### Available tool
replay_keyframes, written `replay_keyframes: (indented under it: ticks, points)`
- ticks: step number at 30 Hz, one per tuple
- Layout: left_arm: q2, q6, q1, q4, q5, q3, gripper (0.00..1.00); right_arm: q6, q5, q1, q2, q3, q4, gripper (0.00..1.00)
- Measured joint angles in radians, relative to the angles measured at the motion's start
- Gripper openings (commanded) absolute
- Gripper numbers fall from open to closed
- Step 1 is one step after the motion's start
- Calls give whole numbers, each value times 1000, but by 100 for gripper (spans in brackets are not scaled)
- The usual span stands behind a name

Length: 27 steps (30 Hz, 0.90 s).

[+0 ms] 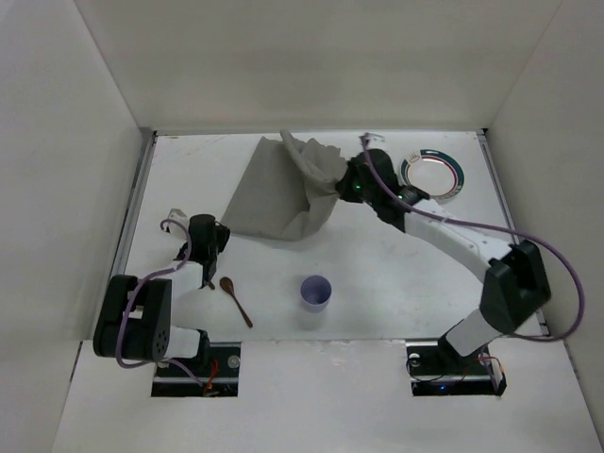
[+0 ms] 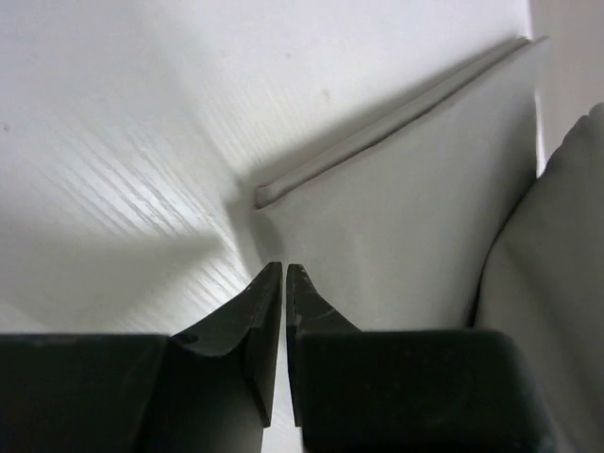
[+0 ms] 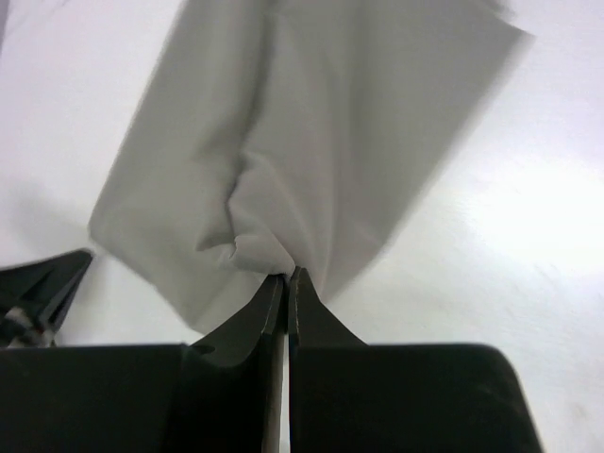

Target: Set the dinner table for one person

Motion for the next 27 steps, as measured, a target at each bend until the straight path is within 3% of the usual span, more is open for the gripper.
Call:
replay_keyframes:
  ticks: [6,11,13,17,18,22,27]
  points:
    - [-72,-1,-68,-2,-60,-39,4,279,72,-167,-428,-609,311,3]
    - [-74,-1,-77,-14,-67,-77,9,491,135,-204,-577,-881,406,4]
    - [-81,7,-79,-32,-64,-82,20,549,150,-214,-587,-936,407,4]
    - [-90,77,-95,-73,-45,-49,54,583,154,-233,-575,-958,415,4]
    - [-84,97,-103,-89,-41,-23,58,583,154,-236,-573,-957,418,4]
    - [11,180,-142,-134,-31,140,61,544,154,-236,-568,-933,418,4]
    - [201,264,-155,-153,20,327,55,483,153,-236,-540,-885,418,4]
